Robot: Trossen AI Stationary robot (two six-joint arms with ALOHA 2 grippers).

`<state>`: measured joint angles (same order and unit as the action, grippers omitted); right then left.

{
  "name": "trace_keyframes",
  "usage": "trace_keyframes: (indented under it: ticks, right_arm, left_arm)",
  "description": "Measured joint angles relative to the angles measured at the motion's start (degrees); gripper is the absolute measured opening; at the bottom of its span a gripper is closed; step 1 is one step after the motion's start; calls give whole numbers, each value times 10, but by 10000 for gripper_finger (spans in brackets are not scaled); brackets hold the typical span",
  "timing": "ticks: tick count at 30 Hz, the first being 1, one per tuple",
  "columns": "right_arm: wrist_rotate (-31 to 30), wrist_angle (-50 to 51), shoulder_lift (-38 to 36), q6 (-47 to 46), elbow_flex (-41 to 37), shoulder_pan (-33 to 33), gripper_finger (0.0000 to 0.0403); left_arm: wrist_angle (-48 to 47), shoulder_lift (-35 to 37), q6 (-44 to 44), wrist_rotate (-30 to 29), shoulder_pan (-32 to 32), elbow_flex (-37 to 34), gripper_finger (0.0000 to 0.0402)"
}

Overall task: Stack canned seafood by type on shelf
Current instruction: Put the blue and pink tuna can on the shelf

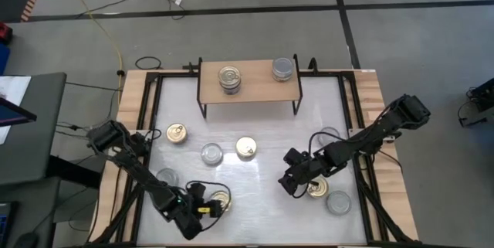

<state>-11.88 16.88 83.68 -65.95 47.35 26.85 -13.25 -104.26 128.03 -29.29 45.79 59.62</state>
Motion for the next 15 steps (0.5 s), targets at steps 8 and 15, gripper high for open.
trace_keyframes:
  ticks: [8, 15]
  right_arm:
    - [0, -2, 0, -3, 0, 0, 265]
    - [0, -3, 4, -43, 0, 1, 265]
  left_arm:
    - [147, -35, -162, -85, -77, -1, 239]
    - [179, -34, -223, -84, -95, -1, 239]
